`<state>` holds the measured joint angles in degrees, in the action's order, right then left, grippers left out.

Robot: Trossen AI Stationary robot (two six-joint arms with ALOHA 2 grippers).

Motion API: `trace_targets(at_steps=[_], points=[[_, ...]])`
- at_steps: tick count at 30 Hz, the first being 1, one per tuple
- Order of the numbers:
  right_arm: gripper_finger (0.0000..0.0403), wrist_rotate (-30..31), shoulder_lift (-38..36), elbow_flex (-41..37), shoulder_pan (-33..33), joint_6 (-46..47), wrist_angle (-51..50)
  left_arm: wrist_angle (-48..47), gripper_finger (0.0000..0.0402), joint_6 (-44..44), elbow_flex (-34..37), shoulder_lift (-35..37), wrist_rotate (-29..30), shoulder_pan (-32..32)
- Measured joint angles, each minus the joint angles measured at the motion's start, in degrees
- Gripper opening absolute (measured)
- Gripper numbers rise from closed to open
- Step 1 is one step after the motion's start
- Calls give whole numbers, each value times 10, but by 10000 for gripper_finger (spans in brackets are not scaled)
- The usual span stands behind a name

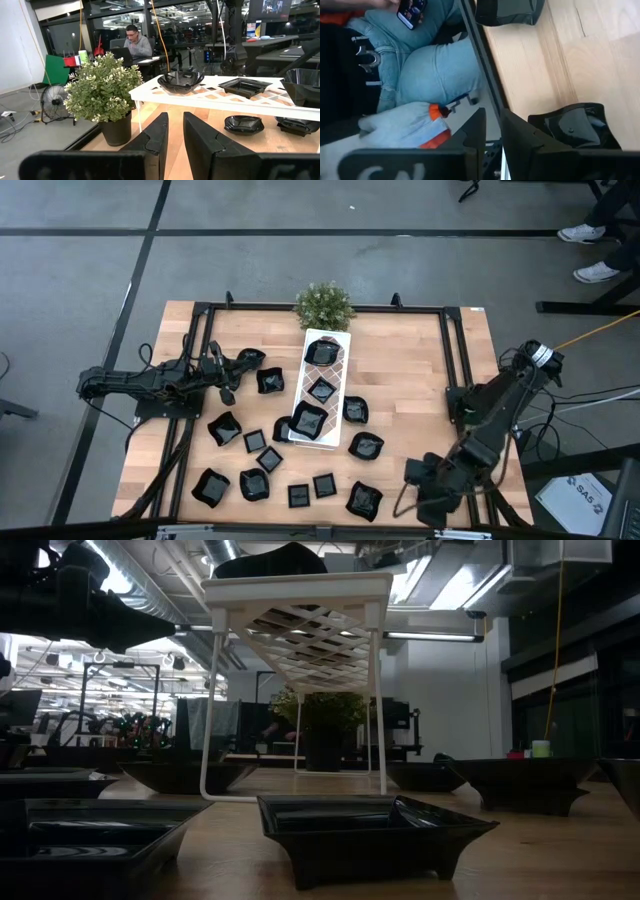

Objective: Pick & Place Mini shaped plates
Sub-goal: Stack the distorted square plate on top of the distorted square plate on the shelf

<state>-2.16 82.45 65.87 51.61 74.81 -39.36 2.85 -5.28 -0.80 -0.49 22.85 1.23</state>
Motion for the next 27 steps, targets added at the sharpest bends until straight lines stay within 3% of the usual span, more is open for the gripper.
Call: trace_targets(at_steps=[13, 20, 27], points=[[58, 150, 7, -9, 99, -3, 5, 0, 54, 0, 0, 0, 0, 0], [68, 114, 61, -26, 118, 34, 13, 0, 54, 0, 0, 0, 0, 0], [137, 37, 119, -26, 118, 62, 22, 0, 52, 0, 0, 0, 0, 0]])
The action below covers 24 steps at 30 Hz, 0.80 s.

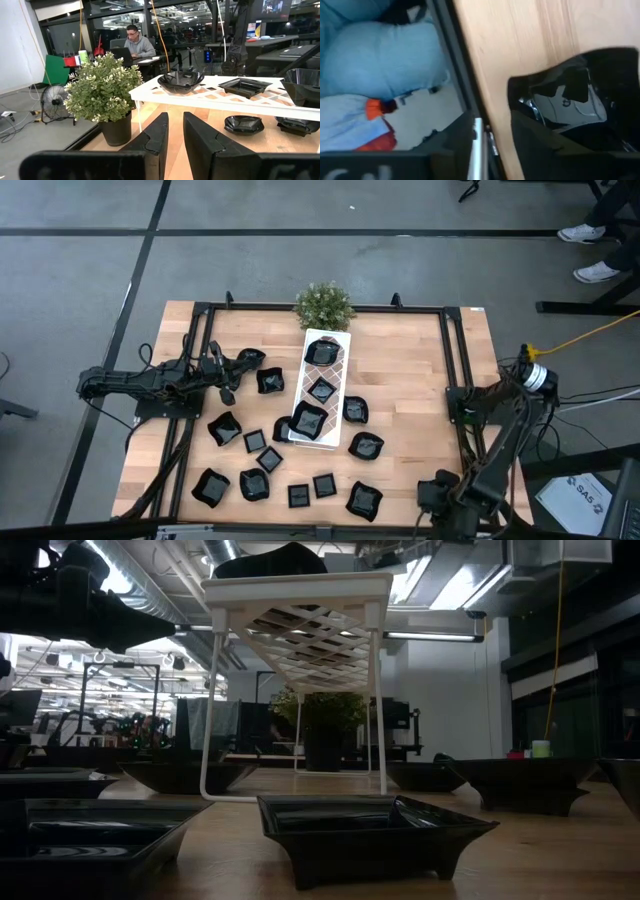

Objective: Pick & Place Mini shaped plates
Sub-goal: Stack the distorted square plate on top of the distorted square plate on the shelf

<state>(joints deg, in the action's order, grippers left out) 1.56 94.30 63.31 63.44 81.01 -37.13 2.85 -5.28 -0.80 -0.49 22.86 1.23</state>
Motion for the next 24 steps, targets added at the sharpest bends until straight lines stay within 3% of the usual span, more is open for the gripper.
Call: trace_targets(at_steps=[5, 9, 18, 24], points=[[183, -12, 27, 0, 0, -19, -1, 0, 54, 0, 0, 0, 0, 0], [194, -33, 41, 0, 0, -48, -2, 0, 53, 0, 0, 0, 0, 0], [192, -33, 67, 0, 0, -54, -15, 0, 55, 0, 0, 0, 0, 0], [153, -33, 73, 0, 0, -51, -37, 0, 52, 0, 0, 0, 0, 0]])
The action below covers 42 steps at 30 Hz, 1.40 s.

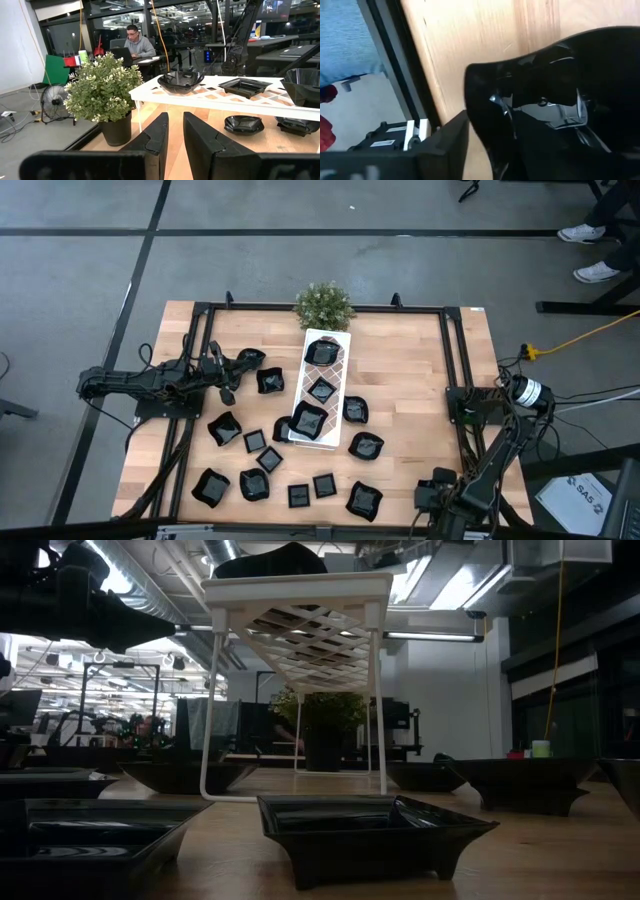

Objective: Pick & Place Mini shaped plates
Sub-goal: Stack the distorted square plate on top of the distorted square plate on the shelf

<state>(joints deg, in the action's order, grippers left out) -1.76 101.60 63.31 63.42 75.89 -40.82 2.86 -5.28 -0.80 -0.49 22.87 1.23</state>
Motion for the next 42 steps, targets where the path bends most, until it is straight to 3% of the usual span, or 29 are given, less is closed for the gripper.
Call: trace_targets(at_steps=[12, 19, 28, 36, 42], points=[[9, 0, 0, 7, 0, -17, -33, 0, 52, 0, 0, 0, 0, 0], [11, 22, -1, 75, -9, -35, -170, 0, 54, 0, 0, 0, 0, 0], [5, 174, -1, 200, -22, -75, -356, 0, 54, 0, 0, 0, 0, 0], [4, 282, -1, 257, -59, -189, -403, 0, 52, 0, 0, 0, 0, 0], [4, 318, -1, 268, -99, -295, -402, 0, 54, 0, 0, 0, 0, 0]])
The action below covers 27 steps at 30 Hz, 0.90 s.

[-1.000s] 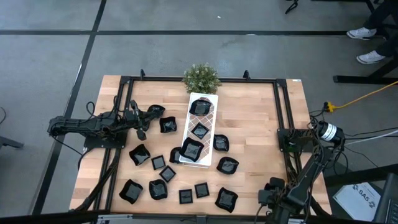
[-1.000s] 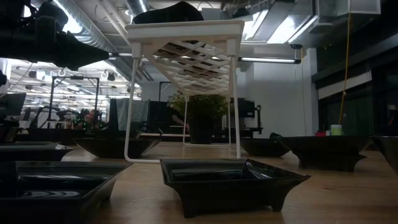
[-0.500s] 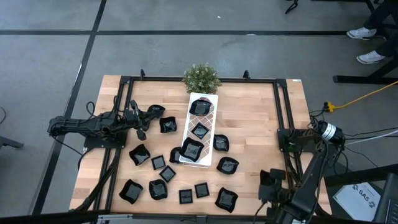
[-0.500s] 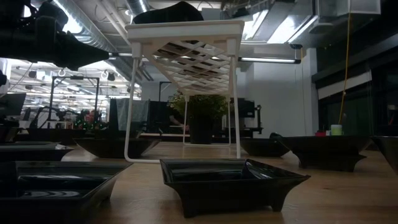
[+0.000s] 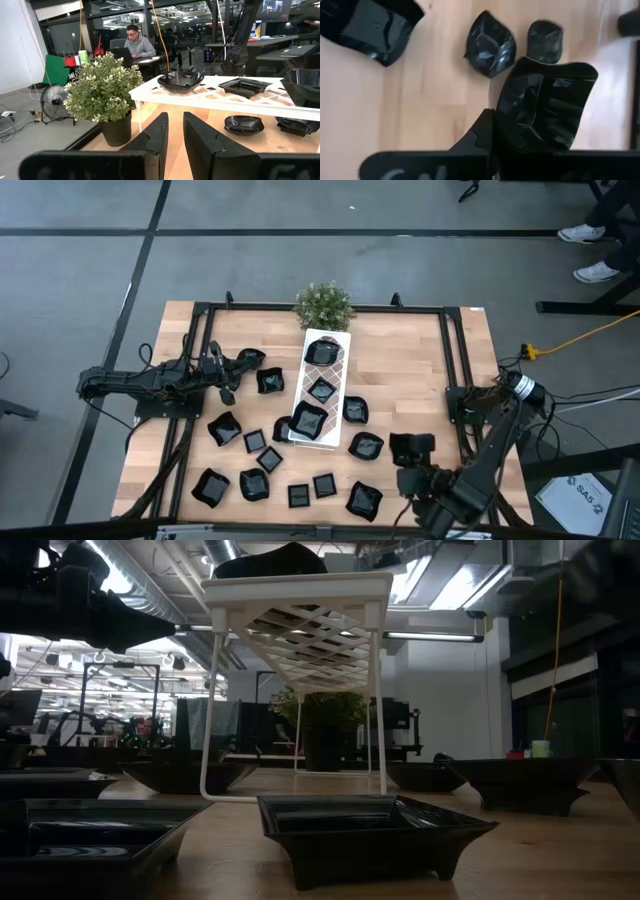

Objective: Pick & Place Mini shaped plates
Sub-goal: Stack the distorted square plate on top of the distorted square plate on the shelf

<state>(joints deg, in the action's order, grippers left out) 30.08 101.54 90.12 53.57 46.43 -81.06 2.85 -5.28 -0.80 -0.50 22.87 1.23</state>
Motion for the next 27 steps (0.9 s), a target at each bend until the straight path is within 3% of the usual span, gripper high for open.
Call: trace_targets(at_steps=[8, 21, 27], points=[[4, 40, 0, 0, -42, -130, 6, 0, 54, 0, 0, 0, 0, 0], [4, 185, 0, 0, -96, -310, 11, 0, 54, 0, 0, 0, 0, 0], [4, 200, 0, 0, -134, -395, 35, 0, 52, 0, 0, 0, 0, 0]])
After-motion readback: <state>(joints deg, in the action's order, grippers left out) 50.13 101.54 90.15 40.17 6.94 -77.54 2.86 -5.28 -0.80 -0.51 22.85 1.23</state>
